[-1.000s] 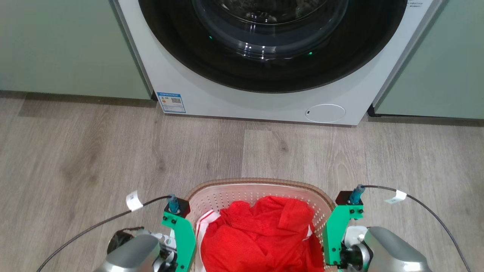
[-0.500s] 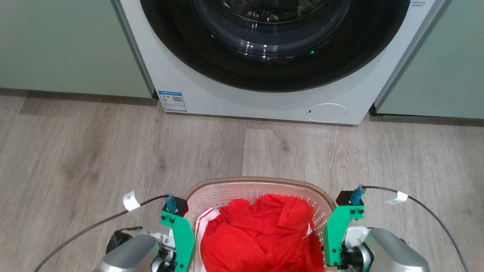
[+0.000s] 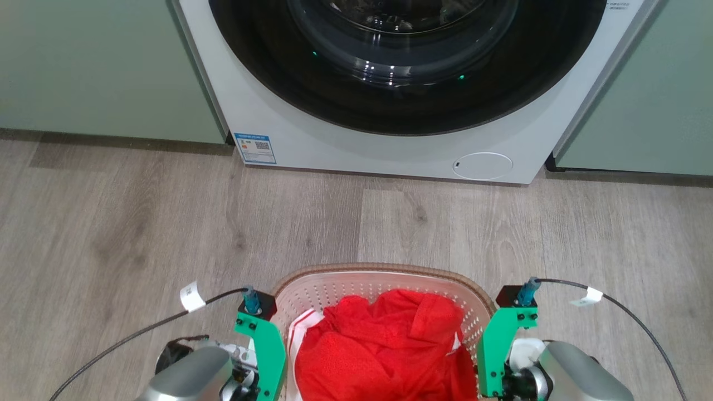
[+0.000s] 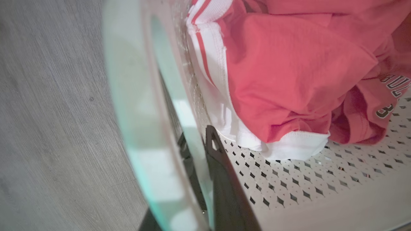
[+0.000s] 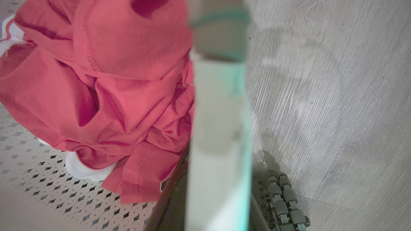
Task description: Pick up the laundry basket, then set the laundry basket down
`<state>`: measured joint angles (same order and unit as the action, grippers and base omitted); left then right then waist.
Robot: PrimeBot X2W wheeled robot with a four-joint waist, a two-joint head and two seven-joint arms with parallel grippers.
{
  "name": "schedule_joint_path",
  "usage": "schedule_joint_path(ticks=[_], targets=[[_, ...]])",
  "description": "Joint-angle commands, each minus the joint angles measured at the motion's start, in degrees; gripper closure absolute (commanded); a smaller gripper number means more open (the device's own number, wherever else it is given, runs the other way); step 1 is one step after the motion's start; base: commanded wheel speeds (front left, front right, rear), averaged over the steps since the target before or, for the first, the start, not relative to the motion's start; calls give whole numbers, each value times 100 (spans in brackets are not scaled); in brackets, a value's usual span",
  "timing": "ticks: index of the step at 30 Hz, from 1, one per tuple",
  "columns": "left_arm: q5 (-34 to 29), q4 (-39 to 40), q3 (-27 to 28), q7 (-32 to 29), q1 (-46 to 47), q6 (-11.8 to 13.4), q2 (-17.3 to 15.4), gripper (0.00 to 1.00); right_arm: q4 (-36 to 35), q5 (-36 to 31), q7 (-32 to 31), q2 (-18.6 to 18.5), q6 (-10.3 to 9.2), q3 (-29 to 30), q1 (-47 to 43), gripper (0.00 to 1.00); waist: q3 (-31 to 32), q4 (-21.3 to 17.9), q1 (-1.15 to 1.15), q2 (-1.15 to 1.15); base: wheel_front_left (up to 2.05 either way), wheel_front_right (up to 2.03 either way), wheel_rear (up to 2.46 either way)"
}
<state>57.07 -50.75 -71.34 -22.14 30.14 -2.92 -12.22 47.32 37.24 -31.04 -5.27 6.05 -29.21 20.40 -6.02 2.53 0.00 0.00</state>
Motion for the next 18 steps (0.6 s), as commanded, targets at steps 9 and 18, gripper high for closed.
schedule_joint_path(ticks=[9,18], targets=[[-46,272,22,-37,61,-12,-39,100,-541,-190,-77,239,144,-31,31,100,28,-14,0,0,0,0,0],[-33,315,14,-49,44,6,-57,100,-726,-154,-162,239,144,22,-77,100,45,-20,0,0,0,0,0]])
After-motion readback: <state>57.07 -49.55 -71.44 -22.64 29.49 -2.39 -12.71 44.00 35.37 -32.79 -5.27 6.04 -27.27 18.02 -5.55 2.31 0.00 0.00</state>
